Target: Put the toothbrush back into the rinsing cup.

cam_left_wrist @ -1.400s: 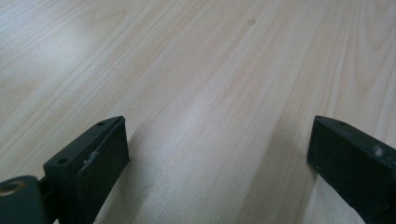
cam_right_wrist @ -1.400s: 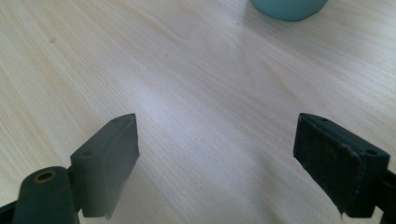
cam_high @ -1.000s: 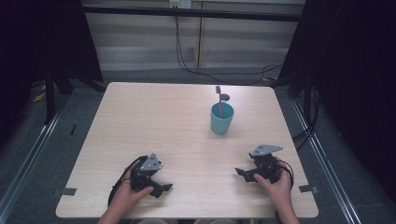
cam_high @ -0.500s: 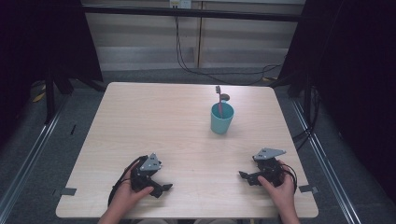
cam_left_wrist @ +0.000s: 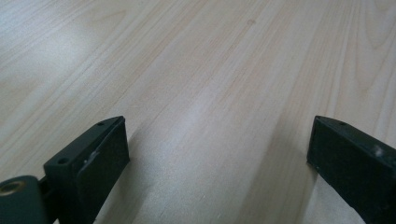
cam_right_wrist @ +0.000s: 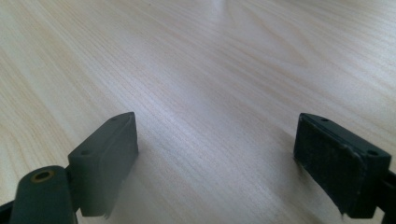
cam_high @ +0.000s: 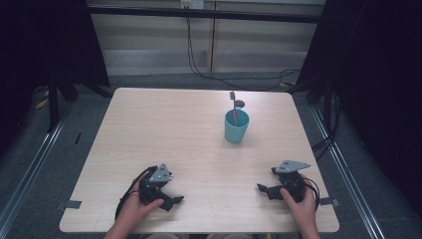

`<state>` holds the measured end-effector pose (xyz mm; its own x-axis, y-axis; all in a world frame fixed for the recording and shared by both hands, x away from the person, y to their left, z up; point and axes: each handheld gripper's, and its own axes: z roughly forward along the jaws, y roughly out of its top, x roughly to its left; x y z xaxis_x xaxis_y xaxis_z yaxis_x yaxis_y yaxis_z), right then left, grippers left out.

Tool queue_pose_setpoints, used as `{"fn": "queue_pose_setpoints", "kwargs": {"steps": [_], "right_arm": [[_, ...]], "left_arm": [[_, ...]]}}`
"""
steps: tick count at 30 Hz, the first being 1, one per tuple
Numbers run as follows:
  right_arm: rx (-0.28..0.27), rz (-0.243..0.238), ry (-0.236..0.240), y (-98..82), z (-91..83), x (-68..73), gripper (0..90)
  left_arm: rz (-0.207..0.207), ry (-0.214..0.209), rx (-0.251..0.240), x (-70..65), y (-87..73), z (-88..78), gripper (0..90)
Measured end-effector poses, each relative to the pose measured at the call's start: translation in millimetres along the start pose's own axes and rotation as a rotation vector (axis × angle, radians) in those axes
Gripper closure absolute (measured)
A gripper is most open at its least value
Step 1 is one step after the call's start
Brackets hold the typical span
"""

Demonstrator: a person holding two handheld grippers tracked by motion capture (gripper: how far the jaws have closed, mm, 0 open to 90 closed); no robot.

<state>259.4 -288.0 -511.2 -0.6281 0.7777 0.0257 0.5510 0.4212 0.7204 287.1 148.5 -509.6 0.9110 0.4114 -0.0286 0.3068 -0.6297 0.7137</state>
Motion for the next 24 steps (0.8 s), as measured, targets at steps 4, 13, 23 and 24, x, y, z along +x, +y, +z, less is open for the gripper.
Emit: {"fn": "queue_pose_setpoints", "kwargs": {"steps": [4, 13, 23, 24], "right_arm": [[-0.003, -0.002, 0.000, -0.2, 0.0, -0.1, 13.2], [0.000, 0.001, 0.000, -0.2, 0.1, -0.3, 12.8], [0.000, 0.001, 0.000, -0.3, 0.1, -0.3, 12.7], [0.000, 0.001, 0.000, -0.3, 0.1, -0.3, 12.7]], "left_arm": [[0.000, -0.001, -0.002, 0.0, -0.1, 0.1, 5.3], [0.000, 0.001, 0.000, -0.1, 0.0, 0.0, 5.3], [0.000, 0.001, 0.000, -0.1, -0.1, 0.0, 5.3], [0.000, 0.001, 0.000, -0.1, -0.1, 0.0, 5.3]]}}
